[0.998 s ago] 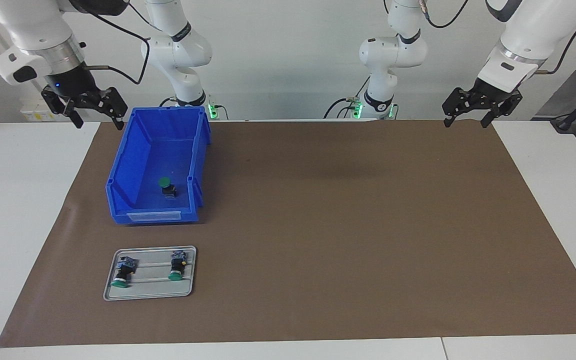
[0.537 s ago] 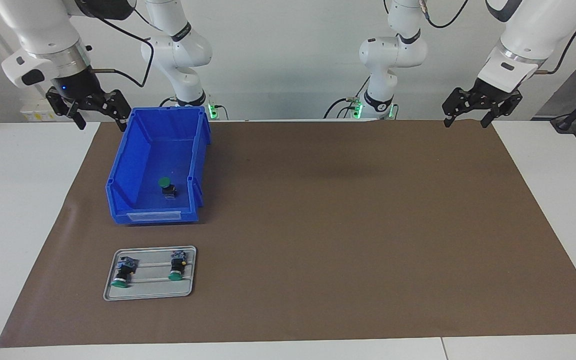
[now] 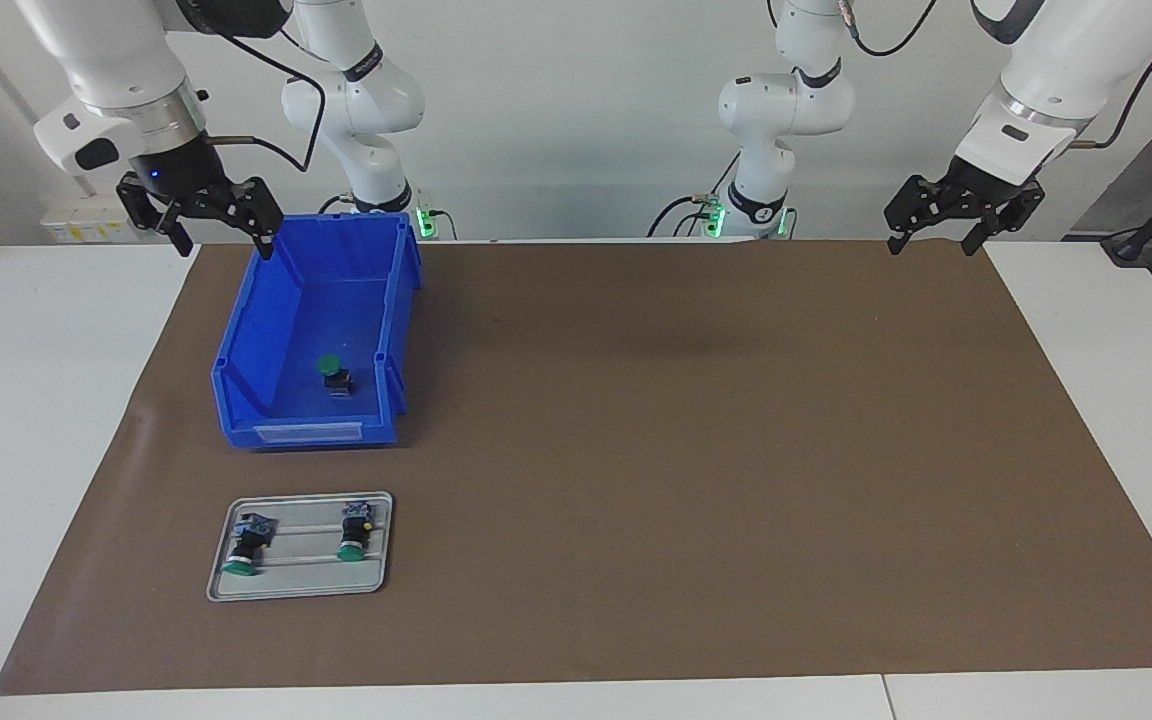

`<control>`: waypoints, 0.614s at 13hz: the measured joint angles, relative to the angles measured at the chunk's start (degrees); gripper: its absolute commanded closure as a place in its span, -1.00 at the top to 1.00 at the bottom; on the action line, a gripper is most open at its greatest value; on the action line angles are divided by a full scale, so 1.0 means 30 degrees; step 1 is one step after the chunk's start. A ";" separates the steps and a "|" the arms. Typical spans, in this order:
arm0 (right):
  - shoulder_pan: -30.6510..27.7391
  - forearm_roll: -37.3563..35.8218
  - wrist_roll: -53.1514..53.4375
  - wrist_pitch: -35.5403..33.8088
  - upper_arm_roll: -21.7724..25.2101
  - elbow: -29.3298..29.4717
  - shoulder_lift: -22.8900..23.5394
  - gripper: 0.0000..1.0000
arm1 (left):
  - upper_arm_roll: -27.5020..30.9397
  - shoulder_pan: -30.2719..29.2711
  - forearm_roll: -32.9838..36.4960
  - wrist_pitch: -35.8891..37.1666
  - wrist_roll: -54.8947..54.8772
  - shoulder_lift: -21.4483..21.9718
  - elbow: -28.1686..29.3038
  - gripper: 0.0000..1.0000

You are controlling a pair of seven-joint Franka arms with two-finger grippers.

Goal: Place and press button with both arms

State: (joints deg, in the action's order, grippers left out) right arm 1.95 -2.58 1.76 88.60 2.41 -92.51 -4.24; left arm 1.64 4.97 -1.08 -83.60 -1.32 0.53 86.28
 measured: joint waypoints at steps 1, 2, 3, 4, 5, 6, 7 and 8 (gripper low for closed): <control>0.0075 0.0000 0.0000 0.0001 -0.0040 -0.0001 0.0000 1.00 | 0.0000 0.0000 0.0000 0.0000 0.0000 0.0000 0.0000 1.00; 0.0077 0.0000 0.0000 -0.0019 -0.0067 -0.0012 0.0001 1.00 | 0.0000 0.0000 0.0000 0.0000 0.0000 0.0000 0.0000 1.00; 0.0075 0.0000 0.0000 -0.0020 -0.0066 -0.0036 0.0006 1.00 | 0.0000 0.0000 0.0000 0.0000 0.0000 0.0000 0.0000 1.00; 0.0076 0.0000 0.0000 -0.0007 -0.0067 -0.0055 0.0013 1.00 | 0.0000 0.0000 0.0000 0.0000 0.0000 0.0000 0.0000 1.00; 0.0075 0.0000 0.0000 0.0003 -0.0067 -0.0073 0.0016 1.00 | 0.0000 0.0000 0.0000 0.0000 0.0000 0.0000 0.0000 1.00; 0.0062 0.0000 0.0000 0.0005 -0.0066 -0.0089 0.0018 1.00 | 0.0000 0.0000 0.0000 0.0000 0.0000 0.0000 0.0000 1.00; 0.0018 0.0000 0.0000 0.0000 -0.0055 -0.0106 0.0018 1.00 | 0.0000 0.0000 0.0000 0.0000 0.0000 0.0000 0.0000 1.00; -0.0042 0.0000 0.0000 -0.0009 -0.0030 -0.0133 0.0018 1.00 | 0.0000 0.0000 0.0000 0.0000 -0.0001 0.0000 0.0000 1.00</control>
